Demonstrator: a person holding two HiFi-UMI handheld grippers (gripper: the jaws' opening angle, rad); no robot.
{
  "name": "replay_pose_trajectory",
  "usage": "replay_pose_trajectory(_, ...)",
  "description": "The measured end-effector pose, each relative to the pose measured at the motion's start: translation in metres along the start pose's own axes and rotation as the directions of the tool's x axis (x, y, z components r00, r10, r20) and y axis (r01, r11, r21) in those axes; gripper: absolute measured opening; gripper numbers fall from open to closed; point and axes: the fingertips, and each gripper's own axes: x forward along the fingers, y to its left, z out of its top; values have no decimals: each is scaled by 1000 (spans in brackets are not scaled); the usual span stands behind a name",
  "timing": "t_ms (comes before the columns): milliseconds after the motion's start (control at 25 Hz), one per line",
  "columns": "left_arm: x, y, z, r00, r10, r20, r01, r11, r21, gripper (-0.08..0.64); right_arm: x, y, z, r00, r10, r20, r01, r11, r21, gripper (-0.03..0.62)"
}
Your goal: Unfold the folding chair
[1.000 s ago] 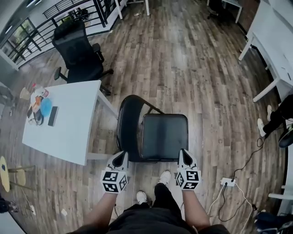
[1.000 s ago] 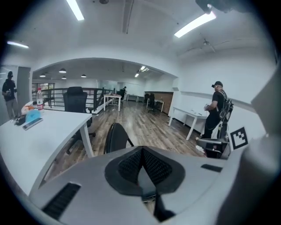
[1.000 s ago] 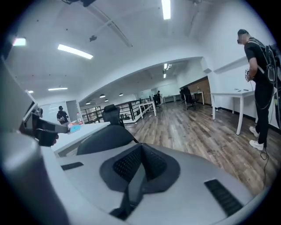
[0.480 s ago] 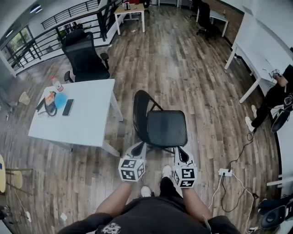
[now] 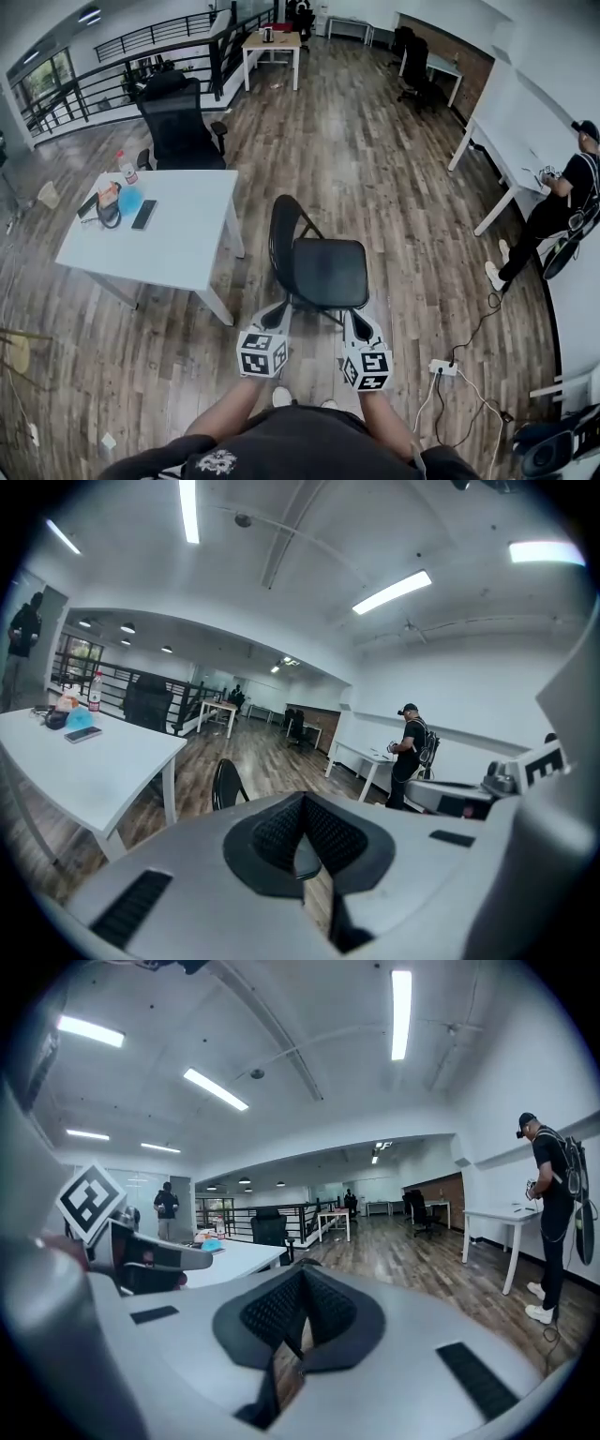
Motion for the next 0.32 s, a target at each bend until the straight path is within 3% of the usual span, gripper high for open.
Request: replay_pose_trajectory(320, -2, -49, 7, 998, 17, 52, -18, 1000, 7, 6, -36, -39, 13, 998, -50, 43, 51, 998, -30, 15)
